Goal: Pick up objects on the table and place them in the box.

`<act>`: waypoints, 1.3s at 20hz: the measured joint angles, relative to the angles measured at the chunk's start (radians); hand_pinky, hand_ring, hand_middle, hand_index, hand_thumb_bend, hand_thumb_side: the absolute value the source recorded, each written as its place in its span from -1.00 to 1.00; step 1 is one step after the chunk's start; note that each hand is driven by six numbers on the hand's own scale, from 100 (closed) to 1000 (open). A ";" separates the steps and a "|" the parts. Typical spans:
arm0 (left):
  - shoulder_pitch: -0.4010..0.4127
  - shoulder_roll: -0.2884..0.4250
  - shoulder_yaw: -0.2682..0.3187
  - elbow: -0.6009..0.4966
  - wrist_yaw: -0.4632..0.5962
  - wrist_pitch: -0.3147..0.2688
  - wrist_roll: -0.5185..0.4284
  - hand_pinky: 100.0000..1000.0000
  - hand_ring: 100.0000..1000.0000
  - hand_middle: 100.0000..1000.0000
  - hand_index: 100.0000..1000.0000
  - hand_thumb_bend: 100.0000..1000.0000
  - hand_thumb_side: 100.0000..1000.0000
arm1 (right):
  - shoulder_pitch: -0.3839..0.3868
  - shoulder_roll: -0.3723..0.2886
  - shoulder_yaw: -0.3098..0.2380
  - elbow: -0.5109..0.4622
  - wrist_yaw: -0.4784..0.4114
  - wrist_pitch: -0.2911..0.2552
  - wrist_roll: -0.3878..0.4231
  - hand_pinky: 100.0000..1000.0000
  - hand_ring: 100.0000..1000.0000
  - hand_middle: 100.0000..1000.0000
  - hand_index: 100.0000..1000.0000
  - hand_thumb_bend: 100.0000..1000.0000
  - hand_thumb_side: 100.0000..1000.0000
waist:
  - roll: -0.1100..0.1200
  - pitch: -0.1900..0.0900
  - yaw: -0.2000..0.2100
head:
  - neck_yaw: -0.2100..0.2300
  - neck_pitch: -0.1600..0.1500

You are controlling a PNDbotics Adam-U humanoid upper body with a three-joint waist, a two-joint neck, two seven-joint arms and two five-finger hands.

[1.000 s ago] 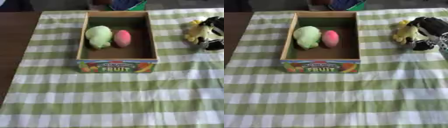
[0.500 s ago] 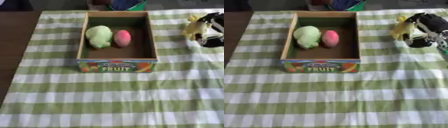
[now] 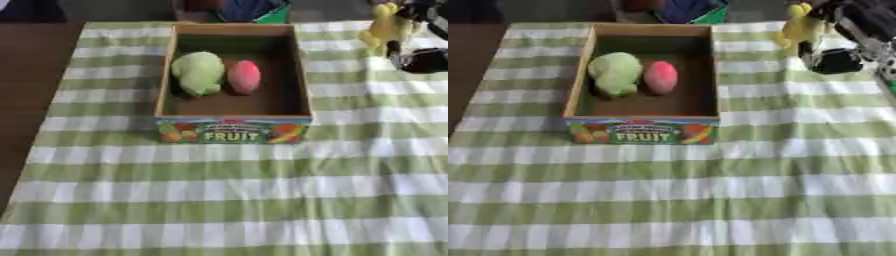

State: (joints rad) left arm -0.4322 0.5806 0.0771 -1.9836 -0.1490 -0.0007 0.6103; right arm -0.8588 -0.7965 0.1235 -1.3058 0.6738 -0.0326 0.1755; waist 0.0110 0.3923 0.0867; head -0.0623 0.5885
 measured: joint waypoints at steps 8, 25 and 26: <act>-0.004 0.001 0.000 0.000 0.000 -0.001 -0.002 -0.04 0.53 0.53 0.86 -1.00 0.76 | -0.088 0.013 0.029 -0.079 -0.048 0.010 0.039 0.55 0.34 -0.18 0.16 -1.00 -0.66 | -0.008 -0.022 0.000 | 0.009 0.010; -0.031 0.001 -0.013 0.000 0.009 -0.010 -0.019 -0.04 0.53 0.53 0.86 -1.00 0.77 | -0.171 0.210 0.134 -0.053 -0.073 -0.018 0.155 0.56 0.32 -0.19 0.16 -1.00 -0.59 | -0.030 -0.037 0.026 | -0.030 0.061; -0.033 0.001 -0.013 0.000 0.010 -0.010 -0.019 -0.04 0.53 0.53 0.86 -1.00 0.77 | -0.171 0.218 0.139 -0.051 -0.075 -0.019 0.161 0.56 0.32 -0.19 0.16 -1.00 -0.59 | -0.031 -0.037 0.027 | -0.033 0.061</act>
State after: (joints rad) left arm -0.4653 0.5812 0.0641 -1.9836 -0.1395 -0.0108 0.5912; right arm -1.0299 -0.5781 0.2628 -1.3572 0.5987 -0.0517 0.3370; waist -0.0201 0.3554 0.1137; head -0.0955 0.6498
